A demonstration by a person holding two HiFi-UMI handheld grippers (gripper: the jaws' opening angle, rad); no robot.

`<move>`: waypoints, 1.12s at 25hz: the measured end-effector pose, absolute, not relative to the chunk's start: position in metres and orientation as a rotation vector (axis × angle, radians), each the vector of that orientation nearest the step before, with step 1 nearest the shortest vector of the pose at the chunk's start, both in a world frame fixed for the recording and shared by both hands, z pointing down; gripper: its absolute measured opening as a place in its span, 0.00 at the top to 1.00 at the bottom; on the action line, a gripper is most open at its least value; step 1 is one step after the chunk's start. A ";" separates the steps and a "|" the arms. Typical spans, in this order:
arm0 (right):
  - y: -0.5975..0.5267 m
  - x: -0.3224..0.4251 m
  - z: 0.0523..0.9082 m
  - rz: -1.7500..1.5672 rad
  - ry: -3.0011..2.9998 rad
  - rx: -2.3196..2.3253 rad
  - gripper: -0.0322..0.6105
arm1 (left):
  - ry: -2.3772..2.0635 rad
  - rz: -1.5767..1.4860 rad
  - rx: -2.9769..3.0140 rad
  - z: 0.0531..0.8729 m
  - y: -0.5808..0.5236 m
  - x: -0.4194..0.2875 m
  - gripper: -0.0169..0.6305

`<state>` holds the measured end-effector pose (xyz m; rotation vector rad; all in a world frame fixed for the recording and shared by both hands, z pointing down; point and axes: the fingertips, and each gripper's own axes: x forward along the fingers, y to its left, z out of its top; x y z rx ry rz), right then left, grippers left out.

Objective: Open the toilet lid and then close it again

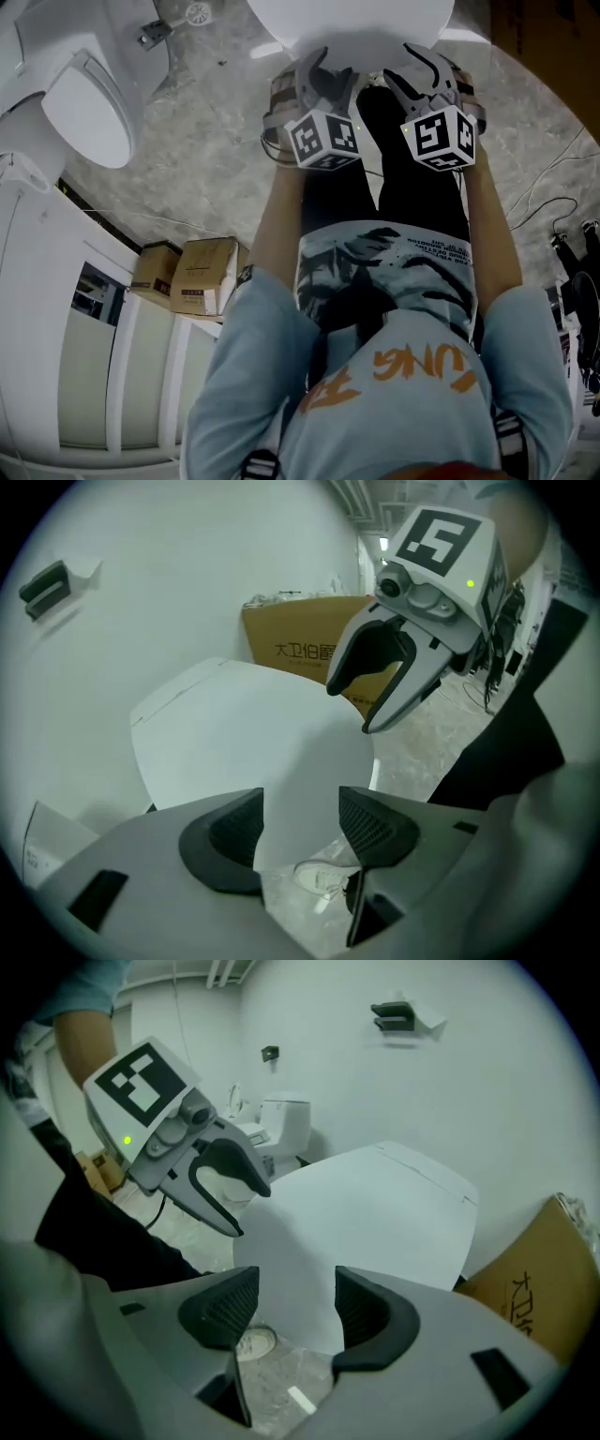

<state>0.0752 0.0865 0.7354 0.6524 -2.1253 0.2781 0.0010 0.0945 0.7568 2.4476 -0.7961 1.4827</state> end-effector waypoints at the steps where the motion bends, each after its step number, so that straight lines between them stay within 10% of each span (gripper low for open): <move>1: 0.091 0.073 0.743 0.247 -2.120 0.616 0.52 | -0.775 1.505 2.466 0.763 0.098 0.001 0.55; 28: 0.111 0.058 0.821 -0.291 -1.788 0.321 0.42 | -0.718 1.825 2.549 0.822 0.111 -0.004 0.42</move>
